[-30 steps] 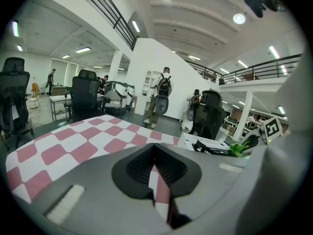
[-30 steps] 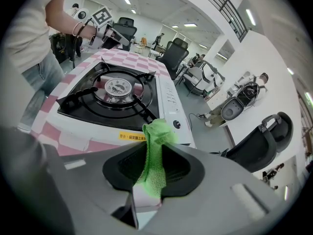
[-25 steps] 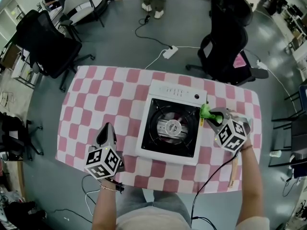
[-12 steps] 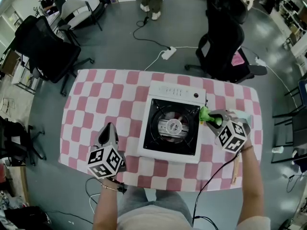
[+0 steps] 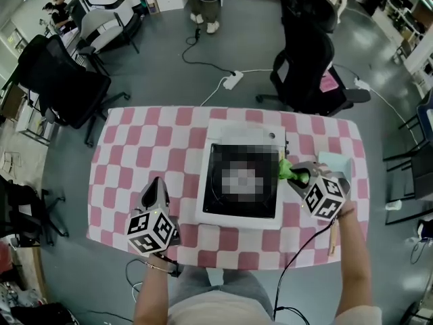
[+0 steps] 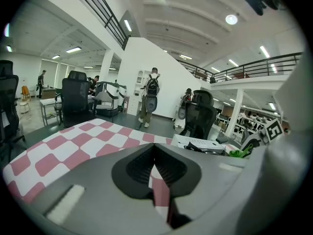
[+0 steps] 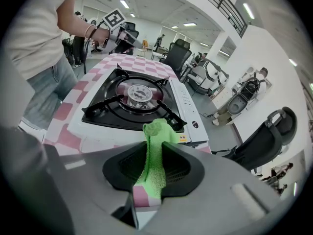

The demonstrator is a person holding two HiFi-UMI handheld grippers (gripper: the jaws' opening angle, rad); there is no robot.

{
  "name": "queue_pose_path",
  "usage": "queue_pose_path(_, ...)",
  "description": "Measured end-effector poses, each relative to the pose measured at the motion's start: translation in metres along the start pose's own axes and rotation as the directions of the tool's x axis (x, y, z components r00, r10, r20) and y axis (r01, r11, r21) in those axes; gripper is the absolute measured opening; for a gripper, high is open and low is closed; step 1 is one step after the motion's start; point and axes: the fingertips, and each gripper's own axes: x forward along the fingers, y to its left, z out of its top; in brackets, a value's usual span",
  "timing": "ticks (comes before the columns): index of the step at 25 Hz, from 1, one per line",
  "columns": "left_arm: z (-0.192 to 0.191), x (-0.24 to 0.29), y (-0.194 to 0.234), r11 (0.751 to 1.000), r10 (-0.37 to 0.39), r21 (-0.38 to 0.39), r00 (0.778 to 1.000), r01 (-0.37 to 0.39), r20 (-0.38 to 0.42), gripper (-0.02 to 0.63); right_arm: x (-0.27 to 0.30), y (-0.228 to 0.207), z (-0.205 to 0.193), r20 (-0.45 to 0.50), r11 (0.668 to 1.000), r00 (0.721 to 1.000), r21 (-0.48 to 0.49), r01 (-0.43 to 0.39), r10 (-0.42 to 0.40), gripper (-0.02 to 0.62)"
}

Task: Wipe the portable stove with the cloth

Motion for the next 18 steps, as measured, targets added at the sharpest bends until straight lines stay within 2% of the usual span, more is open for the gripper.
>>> queue_pose_path(18,0.006,0.000,-0.012,0.998,-0.060,0.026,0.998,0.060,-0.008,0.000,-0.011,0.035,0.001,-0.005,0.999,1.000,0.031,-0.018,0.018,0.094)
